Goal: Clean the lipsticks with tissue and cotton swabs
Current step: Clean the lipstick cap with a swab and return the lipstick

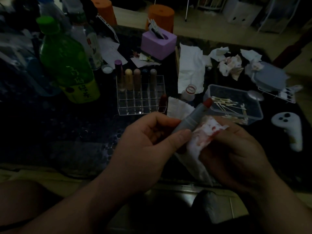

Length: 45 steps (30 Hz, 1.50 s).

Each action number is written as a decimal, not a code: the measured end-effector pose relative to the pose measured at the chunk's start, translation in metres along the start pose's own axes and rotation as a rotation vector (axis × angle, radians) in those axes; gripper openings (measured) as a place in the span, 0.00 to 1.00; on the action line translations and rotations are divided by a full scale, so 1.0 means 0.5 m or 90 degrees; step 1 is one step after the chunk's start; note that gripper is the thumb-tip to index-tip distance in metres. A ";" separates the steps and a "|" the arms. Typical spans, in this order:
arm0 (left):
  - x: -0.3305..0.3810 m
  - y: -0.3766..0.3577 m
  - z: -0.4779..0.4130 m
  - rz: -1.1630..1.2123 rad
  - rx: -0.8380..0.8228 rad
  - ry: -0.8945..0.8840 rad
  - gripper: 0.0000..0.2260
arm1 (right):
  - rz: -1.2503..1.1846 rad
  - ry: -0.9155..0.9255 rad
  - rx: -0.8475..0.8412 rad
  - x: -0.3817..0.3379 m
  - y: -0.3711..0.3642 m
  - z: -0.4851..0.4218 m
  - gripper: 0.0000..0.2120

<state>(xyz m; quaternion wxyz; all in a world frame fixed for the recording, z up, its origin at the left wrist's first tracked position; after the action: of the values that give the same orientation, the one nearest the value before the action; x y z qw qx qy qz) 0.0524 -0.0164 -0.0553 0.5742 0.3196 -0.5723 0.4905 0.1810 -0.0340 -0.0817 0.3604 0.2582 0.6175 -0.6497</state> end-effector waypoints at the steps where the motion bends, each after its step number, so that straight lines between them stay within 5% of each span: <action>1: 0.000 0.002 0.000 -0.001 0.003 0.002 0.09 | -0.016 -0.003 -0.005 0.003 -0.006 0.000 0.29; 6: -0.003 0.001 0.002 -0.014 -0.006 0.007 0.11 | 0.063 -0.006 0.025 0.014 0.004 0.001 0.34; 13: 0.006 -0.008 0.002 -0.009 -0.043 0.012 0.12 | 0.282 0.129 0.075 -0.057 -0.004 0.013 0.05; 15: 0.005 -0.013 0.004 -0.018 -0.055 0.020 0.12 | 0.306 0.150 0.096 -0.063 -0.003 0.012 0.13; 19: -0.002 -0.013 0.007 -0.033 -0.060 0.018 0.08 | 0.266 0.142 0.140 -0.059 0.022 0.011 0.12; 21: -0.001 -0.012 0.007 -0.028 -0.060 0.015 0.08 | 0.226 0.131 0.102 -0.051 0.021 0.008 0.05; 24: 0.005 -0.011 0.008 -0.031 -0.067 0.018 0.07 | 0.191 0.105 0.037 -0.038 0.002 0.007 0.16; 27: 0.003 -0.011 0.007 -0.058 -0.088 0.037 0.09 | 0.260 0.133 0.028 -0.050 -0.004 0.007 0.10; 36: -0.004 -0.012 0.008 -0.092 -0.137 0.088 0.10 | 0.393 0.176 -0.057 -0.072 -0.036 0.008 0.11; 41: -0.039 -0.037 0.022 0.053 -0.261 0.225 0.03 | 0.414 0.168 -0.078 -0.070 -0.039 0.005 0.11; 45: -0.059 -0.053 0.035 0.117 -0.341 0.313 0.12 | 0.423 0.161 -0.086 -0.069 -0.041 0.006 0.07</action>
<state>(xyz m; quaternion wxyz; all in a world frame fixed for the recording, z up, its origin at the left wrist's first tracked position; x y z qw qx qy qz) 0.0752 -0.0467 -0.0762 0.7116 -0.0219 -0.5513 0.4350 0.1861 -0.0320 -0.0417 0.4889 0.4989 0.5809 -0.4180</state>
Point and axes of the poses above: each hand's wrist, its own z-axis away from the middle knuckle, its own y-axis out of the back of the hand, x = y × z, the point moved 10 cm from there along -z, towards the middle knuckle, and after that the axes turned 5 degrees about y, right-handed, at the moved point
